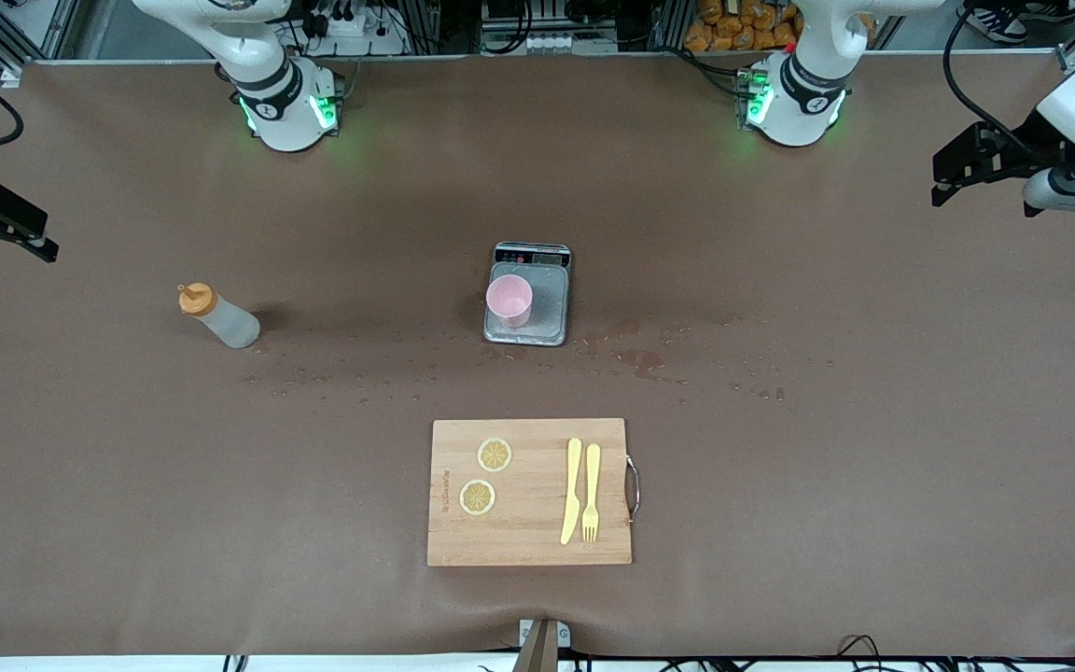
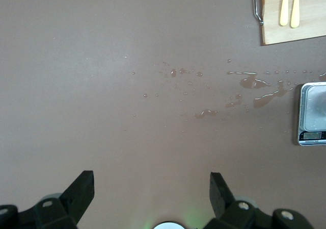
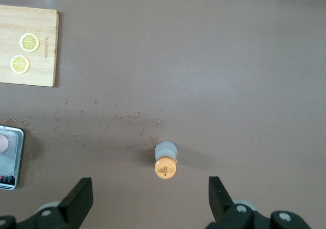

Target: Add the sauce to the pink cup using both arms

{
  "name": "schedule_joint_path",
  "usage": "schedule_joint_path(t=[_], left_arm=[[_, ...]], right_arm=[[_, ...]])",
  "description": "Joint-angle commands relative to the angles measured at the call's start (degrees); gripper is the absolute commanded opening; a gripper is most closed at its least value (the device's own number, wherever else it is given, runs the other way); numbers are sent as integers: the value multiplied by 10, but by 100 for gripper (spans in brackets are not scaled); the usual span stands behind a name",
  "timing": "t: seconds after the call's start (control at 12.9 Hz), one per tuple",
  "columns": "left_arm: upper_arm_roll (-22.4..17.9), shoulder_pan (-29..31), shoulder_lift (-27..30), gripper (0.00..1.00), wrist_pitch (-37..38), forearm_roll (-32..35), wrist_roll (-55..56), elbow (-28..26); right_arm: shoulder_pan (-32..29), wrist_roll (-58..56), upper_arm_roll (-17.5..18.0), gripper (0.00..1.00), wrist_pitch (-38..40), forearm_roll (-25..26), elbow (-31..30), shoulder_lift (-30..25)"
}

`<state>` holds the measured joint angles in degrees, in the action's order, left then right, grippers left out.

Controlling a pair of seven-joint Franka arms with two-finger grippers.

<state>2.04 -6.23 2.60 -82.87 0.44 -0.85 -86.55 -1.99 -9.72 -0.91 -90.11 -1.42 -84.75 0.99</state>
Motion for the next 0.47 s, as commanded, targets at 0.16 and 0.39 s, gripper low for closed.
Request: schedule_joint_path(t=[0.16,0.39], left_arm=[[2,2,-2,100,9,11,-13,9],[2,2,-1,100,6,9,-12,9]], right_arm=[[-6,-29,2,100,-12,9,-2,0],[-18,-28,2,100,-13,9,-3,0]])
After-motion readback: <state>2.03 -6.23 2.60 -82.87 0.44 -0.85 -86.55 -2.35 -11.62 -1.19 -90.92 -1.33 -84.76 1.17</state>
